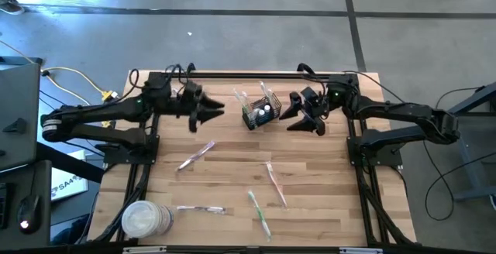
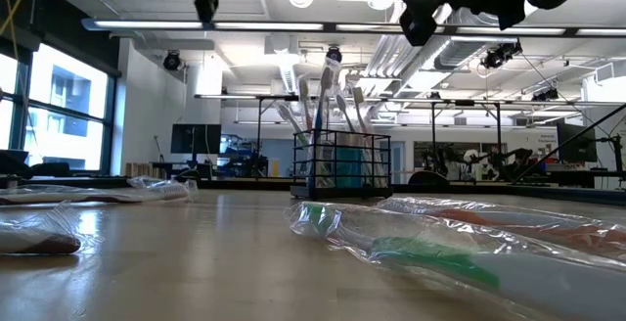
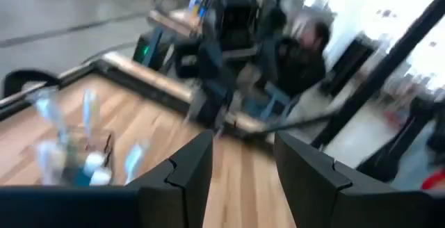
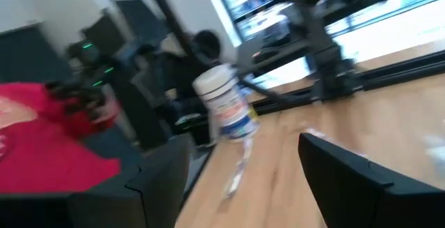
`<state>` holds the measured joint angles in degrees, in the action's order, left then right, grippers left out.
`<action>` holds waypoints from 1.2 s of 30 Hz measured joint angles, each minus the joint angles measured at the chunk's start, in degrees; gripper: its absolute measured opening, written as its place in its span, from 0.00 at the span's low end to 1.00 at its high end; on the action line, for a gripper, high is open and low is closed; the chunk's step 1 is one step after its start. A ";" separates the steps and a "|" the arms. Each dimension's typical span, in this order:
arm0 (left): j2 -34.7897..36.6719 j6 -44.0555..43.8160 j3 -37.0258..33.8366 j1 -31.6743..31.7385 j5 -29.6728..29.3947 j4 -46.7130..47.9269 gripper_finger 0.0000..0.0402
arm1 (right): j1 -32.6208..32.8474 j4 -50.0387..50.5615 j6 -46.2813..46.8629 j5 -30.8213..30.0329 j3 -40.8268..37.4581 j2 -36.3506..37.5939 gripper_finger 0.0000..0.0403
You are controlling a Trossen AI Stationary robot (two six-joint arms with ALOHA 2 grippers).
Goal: Pick & Place toothbrushing station
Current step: Put the top purple toothbrush into the mesh organizer
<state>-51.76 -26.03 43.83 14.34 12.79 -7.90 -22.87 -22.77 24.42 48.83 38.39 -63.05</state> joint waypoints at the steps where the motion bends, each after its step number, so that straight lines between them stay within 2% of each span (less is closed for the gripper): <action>1: 0.97 1.46 1.08 -1.82 -1.77 4.08 0.38 | 0.43 0.06 0.03 1.12 0.00 0.00 0.65; 6: 2.53 6.08 7.78 -11.77 -13.73 29.40 0.38 | 3.02 0.14 1.41 2.70 0.00 0.00 0.65; 11: 0.70 1.45 11.71 -21.58 -23.83 46.51 0.38 | 4.74 0.68 1.33 2.51 0.00 0.00 0.65; 16: -4.21 -7.37 11.74 -27.88 -25.85 57.95 0.38 | 5.65 1.96 0.92 2.33 0.00 0.00 0.65; 20: -10.90 -12.91 11.72 -30.08 -27.00 66.62 0.38 | 5.68 2.76 0.80 2.11 0.00 0.00 0.65; 24: -17.40 -16.67 11.72 -30.16 -30.43 71.56 0.38 | 5.68 3.17 0.70 2.11 -0.02 0.00 0.65; 26: -19.88 -16.78 11.70 -30.11 -31.68 71.03 0.38 | 5.68 3.19 0.71 2.17 -0.01 0.00 0.65; 31: -23.91 -9.89 9.59 -30.11 -28.28 62.89 0.38 | 5.68 4.57 0.75 2.14 -0.02 0.00 0.65; 36: -24.89 -11.41 4.80 -30.09 -28.03 57.32 0.38 | 5.68 7.47 0.67 2.20 -0.04 0.00 0.65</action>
<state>-76.65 -37.44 48.63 -15.75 -15.25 49.42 -17.19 -15.30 25.09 51.03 38.35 -63.05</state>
